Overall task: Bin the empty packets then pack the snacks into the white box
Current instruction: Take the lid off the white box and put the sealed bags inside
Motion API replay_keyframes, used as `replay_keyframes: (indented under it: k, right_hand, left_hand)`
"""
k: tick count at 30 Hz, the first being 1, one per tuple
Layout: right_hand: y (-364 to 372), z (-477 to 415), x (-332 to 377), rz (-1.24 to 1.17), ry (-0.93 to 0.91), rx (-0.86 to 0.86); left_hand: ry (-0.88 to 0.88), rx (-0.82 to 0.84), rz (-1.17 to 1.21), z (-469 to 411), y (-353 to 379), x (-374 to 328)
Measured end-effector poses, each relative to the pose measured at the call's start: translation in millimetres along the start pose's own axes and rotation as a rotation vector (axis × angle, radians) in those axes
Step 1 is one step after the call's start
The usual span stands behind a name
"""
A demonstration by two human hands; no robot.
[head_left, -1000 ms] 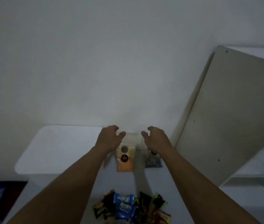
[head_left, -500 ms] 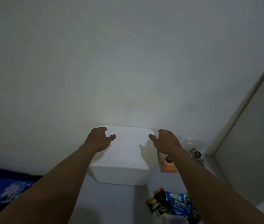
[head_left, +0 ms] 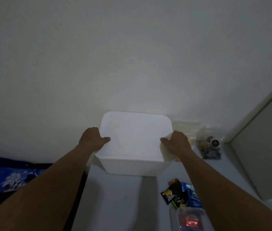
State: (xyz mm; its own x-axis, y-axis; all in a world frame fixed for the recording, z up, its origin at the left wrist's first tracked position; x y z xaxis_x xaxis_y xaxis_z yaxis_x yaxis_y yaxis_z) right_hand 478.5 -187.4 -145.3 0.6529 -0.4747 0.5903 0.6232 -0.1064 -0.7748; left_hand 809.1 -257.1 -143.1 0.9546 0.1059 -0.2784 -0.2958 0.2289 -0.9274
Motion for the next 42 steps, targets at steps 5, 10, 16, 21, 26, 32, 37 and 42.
replay_keyframes:
  k: [5, 10, 16, 21, 26, 32, 37, 42]
  right_hand:
    - [-3, -5, 1, -0.171, 0.097, -0.002]
    - [-3, -10, -2, -0.281, 0.137, -0.008]
    - [-11, -8, -1, -0.388, 0.092, -0.054]
    - [-33, 17, 17, -0.446, 0.045, -0.068]
    - [-49, 26, 25, -0.468, -0.093, -0.017]
    - [-53, 50, 31, -0.435, -0.176, 0.057]
    - [-46, 102, 23, -0.482, -0.16, 0.094]
    - [-29, 161, 6, -0.543, -0.14, 0.081]
  left_hand:
    - [-0.044, -0.011, 0.079, -9, 5, 3]
    - [-0.085, -0.062, 0.155, -8, 3, 1]
    - [-0.097, -0.145, 0.286, 1, -11, -2]
    - [-0.077, -0.168, 0.418, 14, -24, -6]
    - [-0.063, -0.173, 0.587, 40, -46, -10]
    - [-0.074, -0.109, 0.777, 74, -51, 4]
    - [-0.102, -0.062, 0.829, 113, -47, 38]
    - [-0.084, -0.024, 0.823, 152, -35, 68]
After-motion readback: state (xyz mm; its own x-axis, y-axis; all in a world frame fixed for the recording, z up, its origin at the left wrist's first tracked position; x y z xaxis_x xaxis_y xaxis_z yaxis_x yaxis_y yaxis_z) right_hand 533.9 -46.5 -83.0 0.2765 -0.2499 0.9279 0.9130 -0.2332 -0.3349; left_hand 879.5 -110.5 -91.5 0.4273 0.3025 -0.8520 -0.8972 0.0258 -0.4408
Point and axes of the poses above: each hand's wrist, its own z-axis away from the middle knuckle, its own y-axis out of the palm, x = y × z, the point moved 6 cm from there along -z, towards the middle knuckle, and after that the axes turned 10 degrees about -z, right-handed, at the moved point
